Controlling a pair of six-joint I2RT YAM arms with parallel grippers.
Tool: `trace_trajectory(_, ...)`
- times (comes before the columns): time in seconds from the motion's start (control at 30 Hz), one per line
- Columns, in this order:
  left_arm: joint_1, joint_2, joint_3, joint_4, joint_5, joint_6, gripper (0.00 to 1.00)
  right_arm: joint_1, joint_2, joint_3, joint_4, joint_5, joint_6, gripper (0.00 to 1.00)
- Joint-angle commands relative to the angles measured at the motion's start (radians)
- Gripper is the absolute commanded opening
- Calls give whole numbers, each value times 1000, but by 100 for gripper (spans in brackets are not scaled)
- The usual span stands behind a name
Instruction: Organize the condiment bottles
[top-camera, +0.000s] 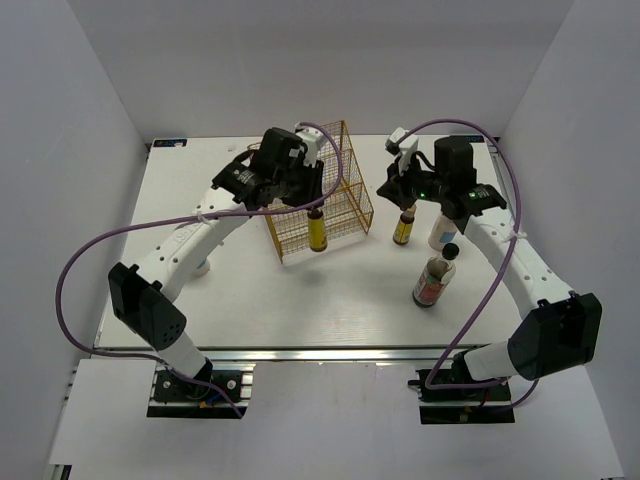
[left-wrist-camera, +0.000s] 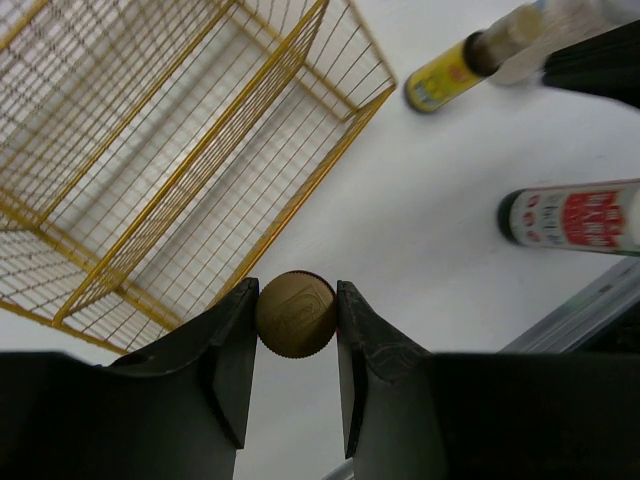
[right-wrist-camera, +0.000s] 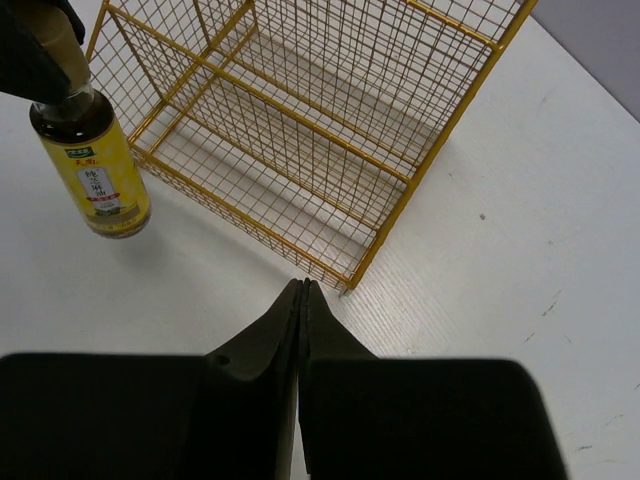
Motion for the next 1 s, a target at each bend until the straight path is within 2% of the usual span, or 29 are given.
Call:
trace_trajectory(0.0, 0, -66, -20, 107, -76, 21, 0, -6, -29, -12, 0, -7, -23, 0)
trace_trajectory(0.37, 0, -55, 22, 175, -85, 25, 0, -4, -46, -41, -4, 11, -40, 0)
trace_trajectory(0.6, 0, -74, -9, 204, -168, 34, 0, -4, -41, -47, 0, 16, -43, 0)
trace_trajectory(0.8, 0, -86, -111, 275, -270, 77, 0, -4, -38, -57, 3, 14, -46, 0)
trace_trajectory(0.97, 0, -68, -180, 310, -278, 85, 0, -6, -40, -57, 3, 27, -49, 0)
